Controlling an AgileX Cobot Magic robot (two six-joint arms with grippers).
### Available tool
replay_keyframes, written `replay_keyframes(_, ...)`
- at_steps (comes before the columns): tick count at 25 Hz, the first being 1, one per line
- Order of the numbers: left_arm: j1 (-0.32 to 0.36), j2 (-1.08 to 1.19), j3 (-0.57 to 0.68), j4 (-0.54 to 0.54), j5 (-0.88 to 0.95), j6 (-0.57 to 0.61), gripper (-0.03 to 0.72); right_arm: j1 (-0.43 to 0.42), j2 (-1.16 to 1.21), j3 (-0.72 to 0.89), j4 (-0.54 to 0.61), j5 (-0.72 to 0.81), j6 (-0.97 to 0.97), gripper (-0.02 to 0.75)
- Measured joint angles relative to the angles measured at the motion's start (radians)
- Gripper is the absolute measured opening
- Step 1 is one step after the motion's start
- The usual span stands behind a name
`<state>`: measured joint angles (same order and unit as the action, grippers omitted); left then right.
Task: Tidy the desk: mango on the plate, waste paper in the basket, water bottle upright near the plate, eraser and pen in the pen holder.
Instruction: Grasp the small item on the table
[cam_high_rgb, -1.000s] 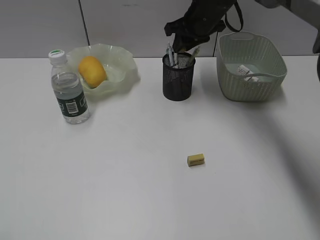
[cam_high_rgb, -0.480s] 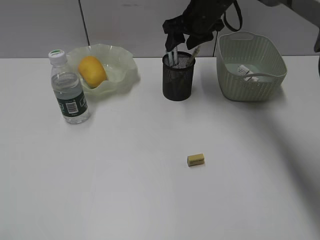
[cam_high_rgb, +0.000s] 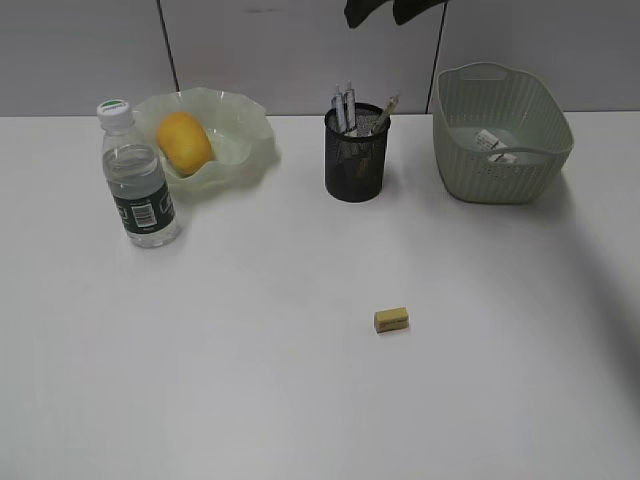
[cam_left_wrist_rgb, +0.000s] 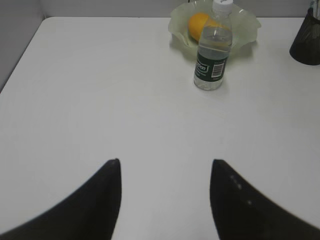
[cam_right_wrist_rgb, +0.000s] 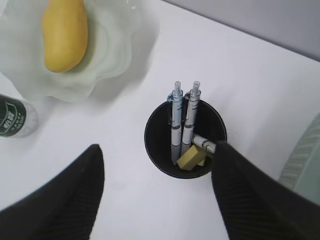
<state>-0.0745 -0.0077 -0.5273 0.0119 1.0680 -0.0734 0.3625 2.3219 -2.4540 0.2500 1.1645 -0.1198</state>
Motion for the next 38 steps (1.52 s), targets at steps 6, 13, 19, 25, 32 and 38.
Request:
replay_keyframes(6, 0.000, 0.000, 0.000, 0.000, 0.000, 0.000, 0.435, -0.087, -0.038, -0.003, -0.056, 0.042, 0.041, 0.515)
replay_keyframes(13, 0.000, 0.000, 0.000, 0.000, 0.000, 0.000, 0.435, -0.215, -0.053, -0.003, -0.243, 0.046, 0.114, 0.508)
replay_keyframes(19, 0.000, 0.000, 0.000, 0.000, 0.000, 0.000, 0.435, -0.281, -0.074, 0.022, -0.250, 0.046, 0.120, 0.507)
replay_keyframes(25, 0.000, 0.000, 0.000, 0.000, 0.000, 0.000, 0.435, -0.304, -0.145, 0.188, -0.250, 0.046, 0.114, 0.507)
replay_keyframes(32, 0.000, 0.000, 0.000, 0.000, 0.000, 0.000, 0.435, -0.304, -0.395, 0.568, -0.243, 0.046, 0.112, 0.500)
replay_keyframes(38, 0.000, 0.000, 0.000, 0.000, 0.000, 0.000, 0.435, -0.304, -0.673, 0.918, -0.260, 0.046, 0.109, 0.494)
